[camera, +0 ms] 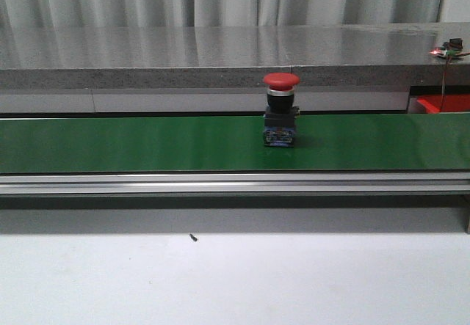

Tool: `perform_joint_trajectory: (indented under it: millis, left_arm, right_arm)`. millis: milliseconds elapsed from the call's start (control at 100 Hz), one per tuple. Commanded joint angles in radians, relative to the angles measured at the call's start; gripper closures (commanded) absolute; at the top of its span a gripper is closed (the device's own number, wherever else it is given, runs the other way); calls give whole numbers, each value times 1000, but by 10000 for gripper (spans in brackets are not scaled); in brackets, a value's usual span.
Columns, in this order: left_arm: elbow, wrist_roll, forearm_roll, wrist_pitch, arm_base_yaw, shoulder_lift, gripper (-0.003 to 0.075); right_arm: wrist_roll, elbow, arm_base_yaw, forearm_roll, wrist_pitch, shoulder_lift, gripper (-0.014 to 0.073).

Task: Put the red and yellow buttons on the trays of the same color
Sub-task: 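Lower the right gripper onto the red button at the belt end and grasp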

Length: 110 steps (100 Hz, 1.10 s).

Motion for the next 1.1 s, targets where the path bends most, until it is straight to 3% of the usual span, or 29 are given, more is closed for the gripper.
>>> perform_joint_trajectory:
  millis: [0, 160, 300, 630, 820, 890, 1010, 1090]
  left_arm:
    - [-27, -6, -17, -78, -8, 4, 740]
    - [-27, -6, -17, -78, -8, 4, 740]
    - [-27, -6, -17, -78, -8, 4, 740]
    - [-27, -6, -17, -78, -8, 4, 740]
    - [-27, -6, -17, -78, -8, 4, 740]
    - [-27, -6, -17, -78, -8, 4, 740]
    - [-27, -6, -17, -78, -8, 4, 740]
    - [-27, -6, -17, -78, -8, 4, 740]
  right_arm:
    - [-1, -21, -5, -1, -38, -66, 142]
    - [-2, -21, 15, -1, -22, -122, 145]
    - [-48, -21, 99, -6, -26, -165, 145]
    - [-158, -34, 429, -6, -1, -194, 145]
    - [-161, -81, 567, -6, 60, -187, 144]
    - [-161, -110, 596, -5, 94, -175, 116]
    - [-174, -170, 627, -4, 156, -145, -27]
    - [-235, -209, 643, 0, 209, -118, 0]
